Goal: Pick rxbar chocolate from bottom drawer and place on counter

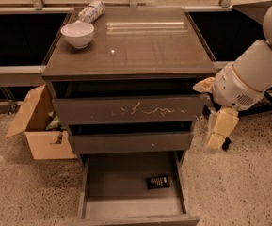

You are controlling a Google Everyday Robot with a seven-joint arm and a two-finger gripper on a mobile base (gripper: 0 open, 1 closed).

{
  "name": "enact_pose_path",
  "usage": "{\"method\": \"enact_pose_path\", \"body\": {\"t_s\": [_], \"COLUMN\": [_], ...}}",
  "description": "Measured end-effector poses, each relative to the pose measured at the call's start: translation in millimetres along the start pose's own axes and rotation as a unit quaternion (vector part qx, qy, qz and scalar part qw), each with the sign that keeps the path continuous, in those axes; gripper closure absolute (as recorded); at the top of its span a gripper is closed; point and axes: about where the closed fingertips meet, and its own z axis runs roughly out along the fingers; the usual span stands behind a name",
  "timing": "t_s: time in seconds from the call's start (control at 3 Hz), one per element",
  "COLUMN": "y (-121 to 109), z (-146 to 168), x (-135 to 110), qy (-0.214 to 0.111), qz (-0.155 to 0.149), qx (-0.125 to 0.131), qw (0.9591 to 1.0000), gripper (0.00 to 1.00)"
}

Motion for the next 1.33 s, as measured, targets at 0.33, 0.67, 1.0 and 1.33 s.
{"method": "enact_pose_path", "body": {"t_s": [0.33, 0.67, 1.0, 1.33], "y": [0, 4, 10, 15], "z": [13, 66, 136, 199], "x": [1, 9, 21, 31], "qy": [-0.009, -0.044, -0.103, -0.154], "qz": [-0.005, -0.018, -0.033, -0.039], "qx": [-0.014, -0.049, -0.082, -0.106], "qw": [0.9999, 0.9977, 0.9907, 0.9815], "gripper": [0.0, 0.0, 0.0, 0.0]}}
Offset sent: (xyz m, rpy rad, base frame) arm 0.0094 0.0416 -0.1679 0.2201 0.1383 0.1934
